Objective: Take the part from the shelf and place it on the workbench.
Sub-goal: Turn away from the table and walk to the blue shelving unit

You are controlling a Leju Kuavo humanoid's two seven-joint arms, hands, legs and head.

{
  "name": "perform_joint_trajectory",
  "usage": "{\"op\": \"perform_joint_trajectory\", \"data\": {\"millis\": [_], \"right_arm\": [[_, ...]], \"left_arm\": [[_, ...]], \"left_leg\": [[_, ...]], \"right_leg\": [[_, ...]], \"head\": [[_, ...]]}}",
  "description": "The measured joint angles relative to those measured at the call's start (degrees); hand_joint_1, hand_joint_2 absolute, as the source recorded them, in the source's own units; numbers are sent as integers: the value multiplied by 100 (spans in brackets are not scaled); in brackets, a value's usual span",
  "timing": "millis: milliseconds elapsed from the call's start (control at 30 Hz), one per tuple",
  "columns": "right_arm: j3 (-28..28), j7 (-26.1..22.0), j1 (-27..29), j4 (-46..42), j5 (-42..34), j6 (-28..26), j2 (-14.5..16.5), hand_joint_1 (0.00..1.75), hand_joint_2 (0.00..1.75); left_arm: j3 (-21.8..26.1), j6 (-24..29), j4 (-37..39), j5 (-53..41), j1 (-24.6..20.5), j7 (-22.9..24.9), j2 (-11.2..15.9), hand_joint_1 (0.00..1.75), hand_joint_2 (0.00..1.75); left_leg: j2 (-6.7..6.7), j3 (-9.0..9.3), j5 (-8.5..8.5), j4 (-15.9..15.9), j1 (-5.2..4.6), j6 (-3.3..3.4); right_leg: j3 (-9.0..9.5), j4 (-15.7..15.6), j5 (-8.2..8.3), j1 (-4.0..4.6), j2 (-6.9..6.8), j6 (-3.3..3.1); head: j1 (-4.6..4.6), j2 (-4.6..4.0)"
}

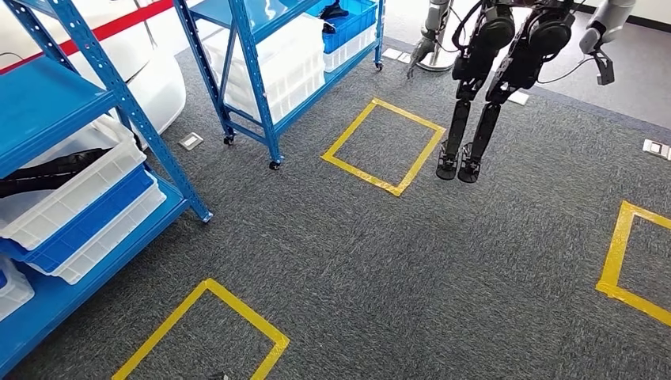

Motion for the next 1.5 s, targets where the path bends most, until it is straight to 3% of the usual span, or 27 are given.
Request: {"op": "perform_joint_trajectory", "data": {"millis": [100, 167, 200, 267, 300, 367, 400, 467, 533, 600, 667, 700, 733, 767, 833, 900, 967, 1033, 1100, 1167, 1200, 1233, 1267, 1333, 1400, 1433, 1500], "right_arm": [[-81, -3, 20, 1, 55, 1, 5, 0, 0], [-143, -4, 39, 2, 89, 1, 4, 0, 0], [-175, -5, 40, 1, 107, 1, 5, 0, 0], [-232, -13, 30, 0, 158, 4, 19, 0, 0], [-259, -18, 25, -1, 194, 7, 27, 0, 0], [-316, -28, 19, -1, 277, 13, 45, 0, 0], [-345, -32, 16, -2, 322, 15, 52, 0, 0], [-388, -43, 1, -13, 412, 20, 68, 0, 0], [-429, -58, -19, -29, 487, 40, 80, 0, 0], [-477, -67, -25, -36, 543, 67, 81, 0, 0], [-520, -67, -8, -34, 596, 89, 78, 0, 0], [-541, -68, 1, -34, 625, 98, 75, 0, 0], [-563, -70, 4, -34, 653, 106, 72, 0, 0], [-588, -74, 2, -34, 679, 110, 70, 0, 0], [-634, -82, -3, -32, 721, 112, 77, 0, 0], [-667, -85, -12, -27, 751, 112, 86, 0, 0], [-691, -89, -30, -28, 780, 112, 91, 0, 0], [-716, -91, -37, -30, 808, 113, 101, 0, 0], [-743, -90, -23, -31, 826, 113, 109, 0, 0], [-768, -89, 0, -31, 837, 112, 110, 0, 0], [-779, -88, 4, -31, 845, 112, 109, 0, 0], [-786, -89, -2, -31, 857, 112, 110, 0, 0], [-793, -89, -12, -31, 873, 113, 113, 0, 0], [-803, -90, -29, -31, 908, 115, 126, 0, 0], [-810, -92, -46, -32, 926, 118, 138, 0, 0], [-813, -93, -54, -33, 927, 120, 144, 0, 0], [-815, -95, -81, -41, 929, 121, 155, 0, 0]], "left_arm": [[-8, 15, -7, -33, 1, -12, -1, 0, 0], [-14, 21, -9, -50, 32, -11, 6, 0, 0], [-17, 18, -9, -51, 47, -2, 10, 0, 0], [-25, -9, -9, -51, 55, 23, 17, 0, 0], [-31, -29, -11, -51, 54, 34, 20, 0, 0], [-43, -62, -16, -49, 50, 48, 22, 0, 0], [-48, -73, -19, -42, 49, 54, 22, 0, 0], [-50, -89, -22, -14, 53, 70, 22, 0, 0], [-49, -98, -25, 19, 55, 92, 20, 0, 0], [-49, -120, -28, 35, 52, 100, 16, 0, 0], [-50, -148, -31, 45, 54, 102, 16, 0, 0], [-50, -155, -31, 50, 55, 102, 17, 0, 0], [-50, -160, -31, 53, 56, 102, 17, 0, 0], [-50, -168, -32, 55, 56, 100, 17, 0, 0], [-50, -186, -34, 55, 54, 94, 19, 0, 0], [-49, -198, -36, 55, 55, 80, 23, 0, 0], [-47, -199, -36, 62, 59, 62, 29, 0, 0], [-45, -184, -36, 67, 57, 50, 35, 0, 0], [-45, -154, -36, 61, 51, 19, 35, 0, 0], [-45, -134, -36, 56, 65, -11, 38, 0, 0], [-45, -133, -36, 58, 79, -13, 41, 0, 0], [-44, -133, -36, 61, 92, -13, 44, 0, 0], [-44, -137, -36, 63, 100, -9, 46, 0, 0], [-43, -146, -36, 66, 98, -4, 51, 0, 0], [-43, -154, -38, 71, 91, -4, 53, 0, 0], [-43, -156, -39, 74, 89, -4, 54, 0, 0], [-43, -161, -41, 77, 90, 5, 46, 0, 0]], "left_leg": [[502, -386, -467, 838, -25, -45], [575, -650, -675, 1406, -37, -48], [589, -664, -640, 1448, -44, -33], [708, -392, -334, 952, -74, 41], [888, -191, -201, 584, -114, 96], [1170, 62, -84, 85, -199, 182], [1220, 86, -100, 7, -233, 203], [1054, 90, -66, -56, -223, 229], [886, 147, -1, -149, -175, 265], [719, 171, 35, -192, -141, 291], [509, 162, 41, -189, -125, 297], [402, 165, 43, -185, -119, 294], [303, 175, 41, -179, -107, 287], [210, 188, 35, -169, -91, 273], [48, 186, 2, -120, -77, 213], [-73, 144, -24, -70, -87, 152], [-154, 102, -27, -55, -76, 122], [93, 17, -136, 112, -77, 76], [486, -266, -462, 710, -92, 17], [600, -635, -760, 1447, -95, -11], [603, -723, -769, 1609, -100, -6], [611, -701, -668, 1553, -105, 14], [653, -563, -478, 1272, -117, 53], [935, -159, -141, 473, -182, 170], [1154, 44, -67, 46, -257, 256], [1150, 48, -92, 12, -281, 273], [979, 80, -44, -68, -253, 293]], "right_leg": [[5, -8, -13, 33, -229, -109], [9, -8, -35, 67, -406, -147], [11, -7, -45, 82, -488, -158], [30, -8, -63, 112, -642, -173], [45, -8, -75, 130, -710, -176], [60, -7, -104, 173, -829, -158], [66, -8, -117, 187, -891, -139], [86, -9, -146, 208, -1007, -96], [35, 180, -261, 201, -752, -60], [-254, 815, -547, 169, -322, -71], [-622, 1515, -785, 155, -185, -66], [-697, 1624, -778, 146, -170, -32], [-662, 1499, -669, 133, -156, 21], [-527, 1161, -483, 109, -111, 86], [-216, 370, -132, 47, 115, 175], [-70, 27, -7, 31, 242, 130], [-43, 21, 5, 38, 134, 31], [-33, 12, 11, 33, 10, -47], [-17, 5, -10, 49, -141, -125], [-3, 6, -40, 75, -318, -179], [6, 6, -54, 87, -404, -197], [20, 6, -68, 102, -481, -210], [40, 6, -83, 119, -554, -220], [87, 2, -122, 166, -682, -219], [111, -4, -157, 205, -798, -188], [120, -11, -169, 219, -864, -166], [148, -9, -199, 238, -923, -127]], "head": [[-69, 0], [-74, 0], [-75, 0], [-75, 0], [-75, 0], [-71, 0], [-70, 0], [-73, 0], [-59, 0], [-36, 0], [-29, 0], [-30, 0], [-30, 0], [-31, 0], [-14, 0], [-5, 0], [-16, 0], [-39, 0], [-73, 0], [-91, 0], [-93, 0], [-93, 0], [-93, 0], [-87, 0], [-84, 0], [-84, 0], [-88, 0]]}}
